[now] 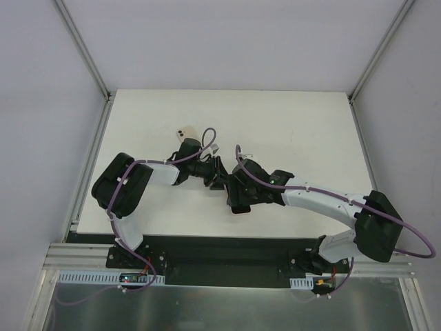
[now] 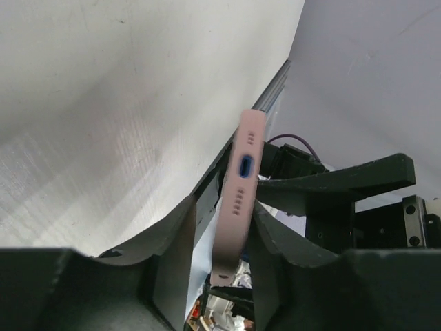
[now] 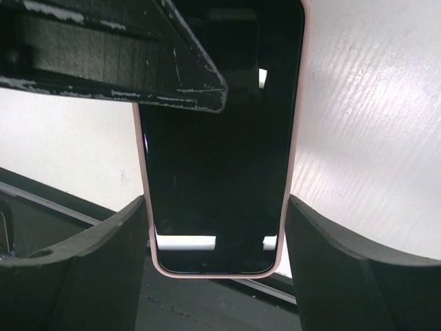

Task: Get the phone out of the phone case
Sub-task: Pick up the phone at the center of the board, then remove the phone case from the phone.

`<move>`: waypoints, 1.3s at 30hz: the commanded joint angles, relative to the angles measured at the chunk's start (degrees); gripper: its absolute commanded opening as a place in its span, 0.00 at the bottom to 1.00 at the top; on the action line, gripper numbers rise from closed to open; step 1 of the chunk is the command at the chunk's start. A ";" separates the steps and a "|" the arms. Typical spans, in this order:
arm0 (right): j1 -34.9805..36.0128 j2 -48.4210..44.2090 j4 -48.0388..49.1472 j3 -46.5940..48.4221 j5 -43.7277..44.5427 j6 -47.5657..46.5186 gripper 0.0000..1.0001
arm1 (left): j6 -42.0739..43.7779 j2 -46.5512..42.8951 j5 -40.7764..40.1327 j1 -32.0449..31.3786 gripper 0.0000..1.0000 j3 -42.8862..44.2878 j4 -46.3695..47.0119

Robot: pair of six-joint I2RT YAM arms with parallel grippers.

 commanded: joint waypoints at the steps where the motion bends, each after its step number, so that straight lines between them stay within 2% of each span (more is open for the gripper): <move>1: 0.18 0.46 1.67 3.55 -0.43 0.85 0.14 | -1.94 -2.92 2.38 -0.39 0.26 -1.89 6.54; 3: 0.18 0.72 1.67 3.64 -0.60 0.85 0.14 | -2.47 -3.00 2.46 -0.39 0.16 -2.25 7.06; 5: 0.18 0.98 1.67 3.64 -0.87 0.85 0.14 | -2.82 -3.00 2.55 -0.39 0.12 -2.25 7.50; 6: 0.18 1.07 1.59 3.64 -0.78 0.94 0.14 | -3.08 -2.92 2.73 -0.39 0.03 -2.25 7.59; 9: 0.09 1.07 1.15 3.46 -0.95 0.94 0.16 | -3.61 -3.09 3.08 -0.39 0.00 -2.16 7.86; 11: 0.18 0.29 0.27 3.38 -0.78 0.85 0.55 | -3.96 -3.53 3.17 -0.39 0.00 -2.25 8.30; 13: 0.00 -2.16 -0.34 2.94 -0.52 0.67 0.89 | -4.23 -4.06 3.34 -0.21 0.00 -2.33 8.38; 16: -1.14 -8.82 -0.53 0.49 -1.83 0.76 0.98 | -4.49 -5.55 3.69 0.31 0.00 -2.60 8.65; 20: -4.03 -20.08 0.87 -4.86 -4.55 0.68 0.98 | -6.15 -8.53 5.01 1.54 0.00 -2.68 10.05; 25: -10.80 -30.64 4.30 -8.93 -14.38 1.46 0.94 | -12.31 -12.93 8.00 3.21 0.00 -2.42 18.92; 27: -12.21 -31.53 5.97 -9.02 -16.59 1.90 0.92 | -14.32 -14.69 8.87 4.26 0.00 -1.55 20.94; 30: -13.53 -31.80 8.70 -8.75 -20.37 2.78 0.83 | -19.14 -16.54 10.02 6.20 0.00 -1.98 29.98; 31: -13.88 -31.88 9.57 -8.84 -22.64 3.13 0.79 | -20.65 -16.80 10.89 6.81 0.00 -2.24 36.01; 35: -17.31 -32.06 16.59 -10.24 -29.33 7.16 0.72 | -27.24 -16.89 12.13 9.63 0.00 -3.56 46.76; 37: -18.80 -31.97 19.15 -11.47 -32.31 8.66 0.64 | -30.49 -16.80 12.13 10.77 0.00 -4.00 50.12; 39: -19.25 -31.62 21.53 -11.83 -33.29 10.08 0.61 | -32.60 -16.45 11.78 11.39 0.00 -4.44 53.55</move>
